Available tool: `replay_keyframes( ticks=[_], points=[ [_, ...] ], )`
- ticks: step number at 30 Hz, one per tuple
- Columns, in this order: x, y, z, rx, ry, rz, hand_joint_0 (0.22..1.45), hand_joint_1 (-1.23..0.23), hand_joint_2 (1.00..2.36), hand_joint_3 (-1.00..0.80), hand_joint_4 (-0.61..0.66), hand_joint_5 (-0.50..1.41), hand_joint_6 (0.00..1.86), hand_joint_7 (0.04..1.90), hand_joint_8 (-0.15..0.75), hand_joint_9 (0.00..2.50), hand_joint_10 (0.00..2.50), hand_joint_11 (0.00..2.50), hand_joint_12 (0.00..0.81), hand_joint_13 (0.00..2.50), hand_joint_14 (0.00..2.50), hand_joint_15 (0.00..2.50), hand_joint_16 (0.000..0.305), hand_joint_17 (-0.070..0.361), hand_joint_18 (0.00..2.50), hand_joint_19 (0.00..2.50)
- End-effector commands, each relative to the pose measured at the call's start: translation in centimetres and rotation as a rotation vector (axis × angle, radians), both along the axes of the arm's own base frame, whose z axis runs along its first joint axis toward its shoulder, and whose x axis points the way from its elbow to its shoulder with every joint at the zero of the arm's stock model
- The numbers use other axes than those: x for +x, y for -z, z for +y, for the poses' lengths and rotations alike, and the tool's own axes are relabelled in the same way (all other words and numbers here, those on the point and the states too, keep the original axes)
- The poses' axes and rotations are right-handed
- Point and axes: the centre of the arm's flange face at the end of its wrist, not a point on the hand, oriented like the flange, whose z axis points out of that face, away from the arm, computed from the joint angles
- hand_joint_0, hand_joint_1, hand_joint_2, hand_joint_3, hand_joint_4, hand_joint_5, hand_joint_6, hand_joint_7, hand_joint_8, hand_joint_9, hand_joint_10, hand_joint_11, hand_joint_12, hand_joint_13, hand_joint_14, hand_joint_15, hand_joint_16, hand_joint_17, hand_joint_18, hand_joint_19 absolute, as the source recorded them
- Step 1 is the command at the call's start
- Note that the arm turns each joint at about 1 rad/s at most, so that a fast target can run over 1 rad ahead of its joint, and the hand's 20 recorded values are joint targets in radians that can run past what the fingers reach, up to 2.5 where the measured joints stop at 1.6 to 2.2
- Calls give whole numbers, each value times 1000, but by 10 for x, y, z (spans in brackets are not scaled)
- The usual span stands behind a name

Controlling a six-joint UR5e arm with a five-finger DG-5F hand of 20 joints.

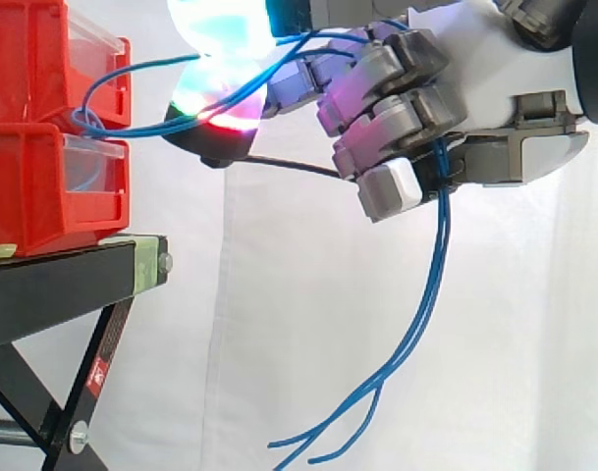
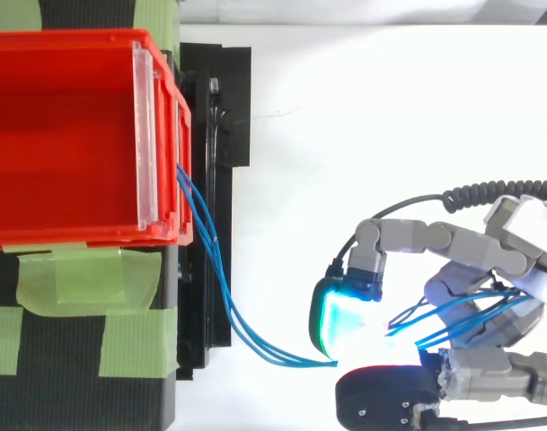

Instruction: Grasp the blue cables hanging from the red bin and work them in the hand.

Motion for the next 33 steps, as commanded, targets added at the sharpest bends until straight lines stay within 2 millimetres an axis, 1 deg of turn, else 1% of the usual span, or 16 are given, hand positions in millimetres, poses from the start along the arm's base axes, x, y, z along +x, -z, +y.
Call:
replay_keyframes(
  ticks=[1,33],
  points=[
    [0,0,1,0,-3,0,1064,-621,1018,200,220,363,299,1412,580,1706,2500,2500,706,2097,2500,2148,210,158,2500,766],
    [0,0,0,0,-1,0,1065,-617,1019,203,221,347,326,1403,580,1706,2500,2500,706,2097,2500,2148,210,158,2500,766]
  ],
)
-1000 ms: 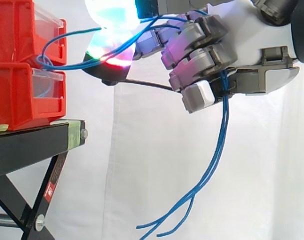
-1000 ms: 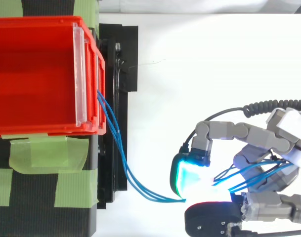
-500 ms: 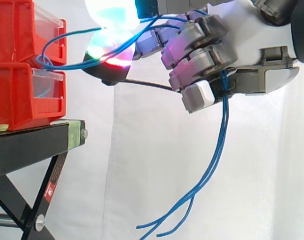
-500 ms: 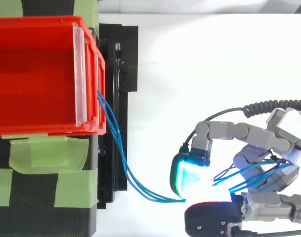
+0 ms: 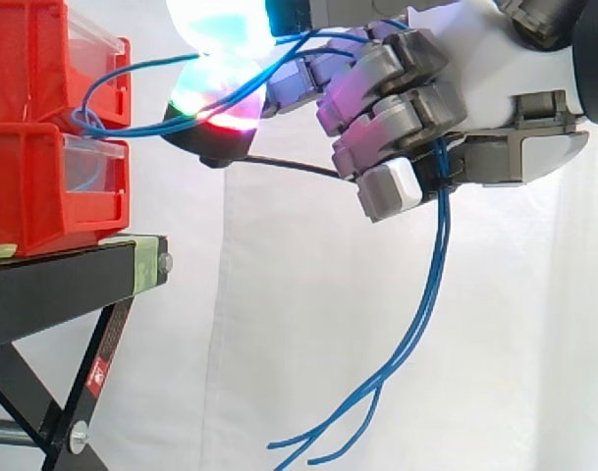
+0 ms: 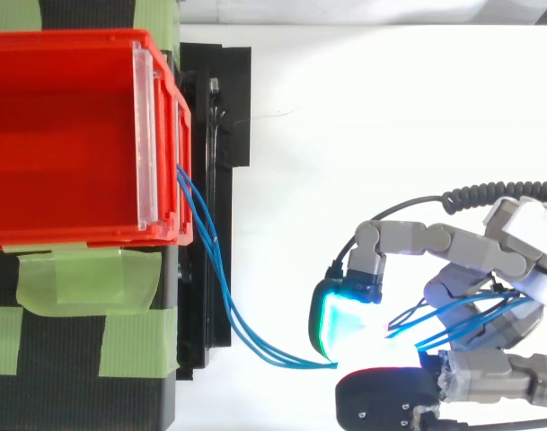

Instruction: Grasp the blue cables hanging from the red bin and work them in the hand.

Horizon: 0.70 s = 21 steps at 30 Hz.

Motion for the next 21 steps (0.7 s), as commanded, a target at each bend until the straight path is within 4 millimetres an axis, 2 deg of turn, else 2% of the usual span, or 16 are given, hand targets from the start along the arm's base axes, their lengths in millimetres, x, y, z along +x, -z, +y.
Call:
replay_keyframes(
  ticks=[1,21],
  points=[
    [0,0,0,0,2,0,1065,-617,1018,203,220,347,327,1401,580,1706,2500,2500,706,2097,2500,2148,210,158,2500,766],
    [0,0,-1,0,3,0,1067,-617,1018,196,220,339,343,1402,580,1706,2500,2500,706,2097,2500,2148,210,158,2500,766]
  ],
)
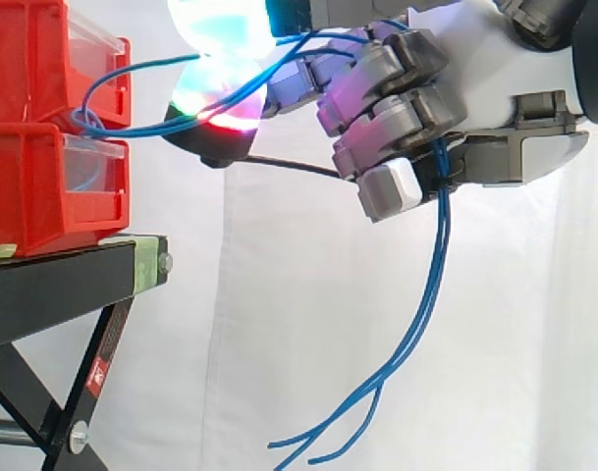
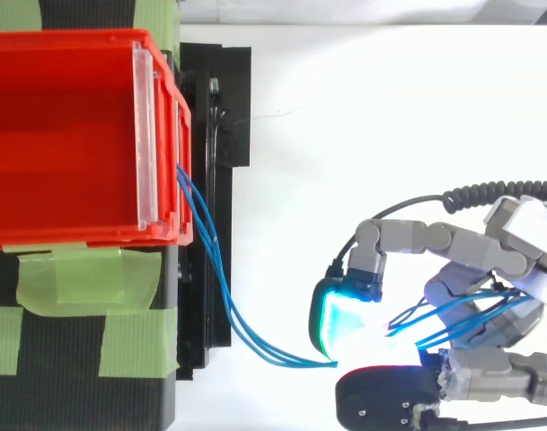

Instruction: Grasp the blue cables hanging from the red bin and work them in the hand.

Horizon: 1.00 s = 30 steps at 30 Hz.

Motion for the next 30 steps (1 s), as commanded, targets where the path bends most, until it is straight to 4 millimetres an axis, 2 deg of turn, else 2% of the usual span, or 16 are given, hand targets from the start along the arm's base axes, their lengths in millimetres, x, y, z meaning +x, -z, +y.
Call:
replay_keyframes(
  ticks=[1,30],
  points=[
    [0,0,-1,0,3,0,1066,-617,1019,204,217,337,348,1397,580,1706,2500,2500,706,2097,2500,2148,210,158,2500,766],
    [0,0,0,0,0,0,1067,-615,1019,189,202,286,449,1369,580,1706,2500,2500,706,2097,2500,2148,210,158,2500,766]
  ],
)
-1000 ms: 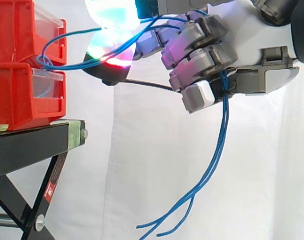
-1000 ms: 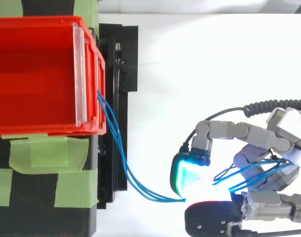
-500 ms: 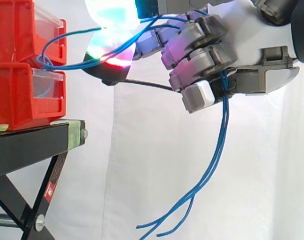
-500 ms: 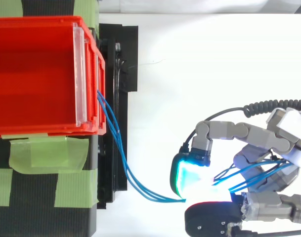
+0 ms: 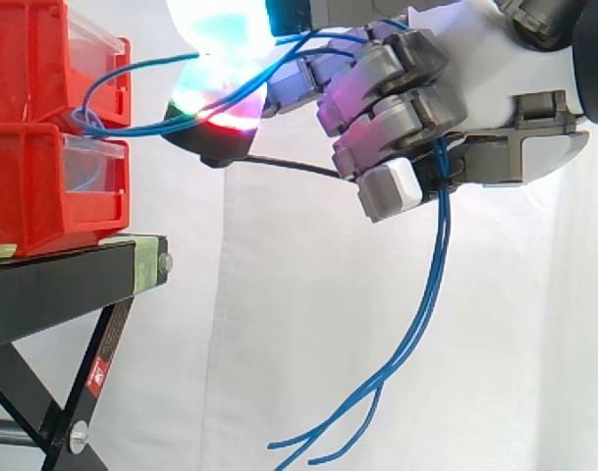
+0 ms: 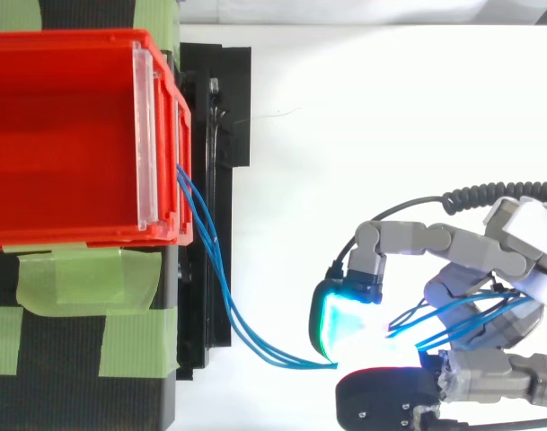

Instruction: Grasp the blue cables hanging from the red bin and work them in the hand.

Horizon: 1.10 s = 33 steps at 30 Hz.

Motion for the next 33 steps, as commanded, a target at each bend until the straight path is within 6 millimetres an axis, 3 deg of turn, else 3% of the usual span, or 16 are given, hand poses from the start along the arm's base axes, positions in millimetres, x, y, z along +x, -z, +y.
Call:
replay_keyframes(
  ticks=[1,33],
  points=[
    [0,0,0,0,-2,0,1066,-614,1020,197,210,286,454,1363,580,1706,2500,2500,706,2097,2500,2148,210,158,2500,766],
    [0,0,0,0,-2,0,1065,-610,1020,179,199,223,566,1335,580,1706,2500,2500,706,2097,2500,2148,210,158,2500,766]
  ],
)
